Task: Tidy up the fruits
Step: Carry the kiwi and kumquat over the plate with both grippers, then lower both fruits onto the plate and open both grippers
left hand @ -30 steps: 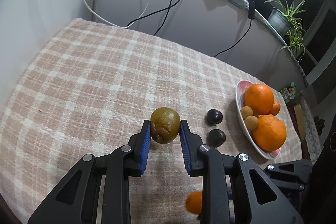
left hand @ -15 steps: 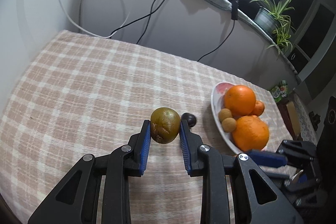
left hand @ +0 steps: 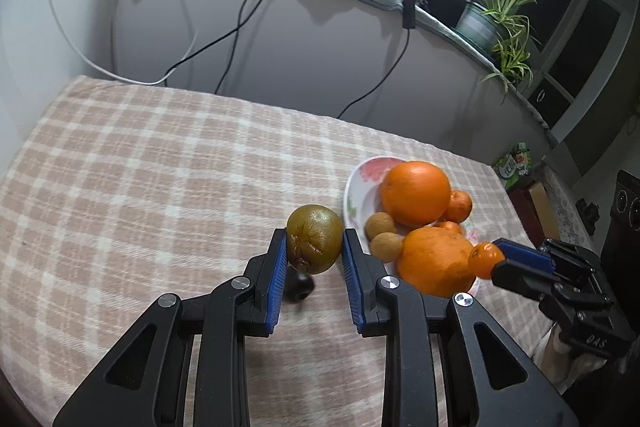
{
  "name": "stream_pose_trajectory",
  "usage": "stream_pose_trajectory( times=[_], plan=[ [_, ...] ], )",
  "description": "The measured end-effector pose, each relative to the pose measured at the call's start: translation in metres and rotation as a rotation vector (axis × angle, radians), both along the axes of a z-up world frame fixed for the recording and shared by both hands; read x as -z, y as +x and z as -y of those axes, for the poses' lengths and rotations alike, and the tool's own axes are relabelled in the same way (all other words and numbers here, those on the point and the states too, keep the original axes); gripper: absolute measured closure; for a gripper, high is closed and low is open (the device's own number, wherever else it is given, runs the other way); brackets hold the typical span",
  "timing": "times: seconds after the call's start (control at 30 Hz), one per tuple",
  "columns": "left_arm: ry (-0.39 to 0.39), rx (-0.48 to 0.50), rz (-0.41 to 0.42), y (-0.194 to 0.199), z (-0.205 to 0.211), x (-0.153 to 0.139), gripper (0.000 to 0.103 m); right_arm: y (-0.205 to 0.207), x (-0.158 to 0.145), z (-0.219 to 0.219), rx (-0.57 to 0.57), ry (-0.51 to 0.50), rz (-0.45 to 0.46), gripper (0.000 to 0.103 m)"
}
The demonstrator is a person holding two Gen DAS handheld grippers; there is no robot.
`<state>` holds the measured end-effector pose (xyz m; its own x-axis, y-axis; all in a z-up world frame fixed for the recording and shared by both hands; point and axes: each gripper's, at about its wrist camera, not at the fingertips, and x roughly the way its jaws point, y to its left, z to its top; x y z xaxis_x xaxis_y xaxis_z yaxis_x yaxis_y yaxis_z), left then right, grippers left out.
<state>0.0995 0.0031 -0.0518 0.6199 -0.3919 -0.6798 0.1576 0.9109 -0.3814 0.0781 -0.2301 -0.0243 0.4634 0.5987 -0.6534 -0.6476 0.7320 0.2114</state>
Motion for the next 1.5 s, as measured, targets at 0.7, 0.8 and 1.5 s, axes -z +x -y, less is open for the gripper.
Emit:
stream_pose_trajectory(
  times=[0.7, 0.8, 1.5],
  plan=[
    [0.022, 0.077, -0.007, 0.025, 0.052, -0.002, 0.078, 0.023, 0.012, 0.062, 0.144, -0.012, -0.028, 0.080],
    [0.037, 0.081, -0.003, 0.027, 0.057, -0.003, 0.078, 0.026, 0.014, 0.064, 0.150, -0.012, -0.033, 0.080],
    [0.085, 0.116, 0.008, 0.031, 0.076, -0.006, 0.077, 0.032, 0.025, 0.059, 0.147, -0.017, -0.063, 0.080]
  ],
)
